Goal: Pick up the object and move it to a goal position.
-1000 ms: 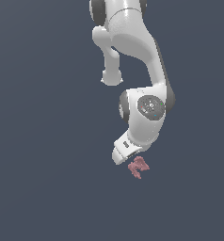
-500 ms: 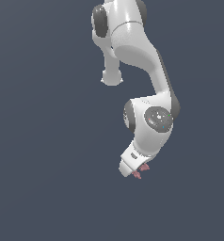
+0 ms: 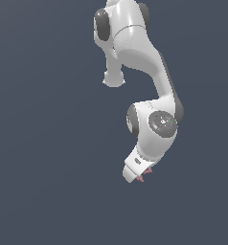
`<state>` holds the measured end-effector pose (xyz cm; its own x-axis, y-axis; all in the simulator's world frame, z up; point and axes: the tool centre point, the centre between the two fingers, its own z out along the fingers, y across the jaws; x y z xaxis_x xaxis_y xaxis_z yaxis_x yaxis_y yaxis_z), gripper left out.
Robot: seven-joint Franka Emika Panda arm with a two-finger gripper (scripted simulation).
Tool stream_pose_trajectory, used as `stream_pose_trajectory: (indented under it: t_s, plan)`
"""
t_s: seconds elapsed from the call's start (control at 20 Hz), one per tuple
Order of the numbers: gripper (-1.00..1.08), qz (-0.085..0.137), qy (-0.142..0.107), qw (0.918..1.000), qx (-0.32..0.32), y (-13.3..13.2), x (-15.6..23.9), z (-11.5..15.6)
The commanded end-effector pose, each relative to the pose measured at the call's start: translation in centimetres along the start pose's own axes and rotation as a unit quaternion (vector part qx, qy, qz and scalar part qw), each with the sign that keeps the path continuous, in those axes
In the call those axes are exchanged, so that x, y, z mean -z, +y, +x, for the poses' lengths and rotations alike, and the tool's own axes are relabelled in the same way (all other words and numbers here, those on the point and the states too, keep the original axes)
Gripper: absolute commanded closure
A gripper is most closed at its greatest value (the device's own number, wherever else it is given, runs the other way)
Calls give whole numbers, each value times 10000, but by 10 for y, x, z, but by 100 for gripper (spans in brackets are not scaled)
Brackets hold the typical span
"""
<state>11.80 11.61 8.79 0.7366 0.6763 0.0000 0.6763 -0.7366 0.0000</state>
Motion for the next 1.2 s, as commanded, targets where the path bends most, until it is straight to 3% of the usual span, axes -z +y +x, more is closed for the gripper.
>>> stream_pose_trajectory:
  t_s: [0.0, 0.4, 0.75, 0.8, 1.15]
  plan:
    - [-92, 2, -3, 10000, 0, 0, -5, 0]
    - [-92, 0, -1, 10000, 16, -1, -45, -1]
    - [-92, -1, 0, 10000, 19, 0, -49, 1]
    - [108, -1, 0, 10000, 19, 0, -49, 1]
    - [108, -1, 0, 10000, 19, 0, -49, 1]
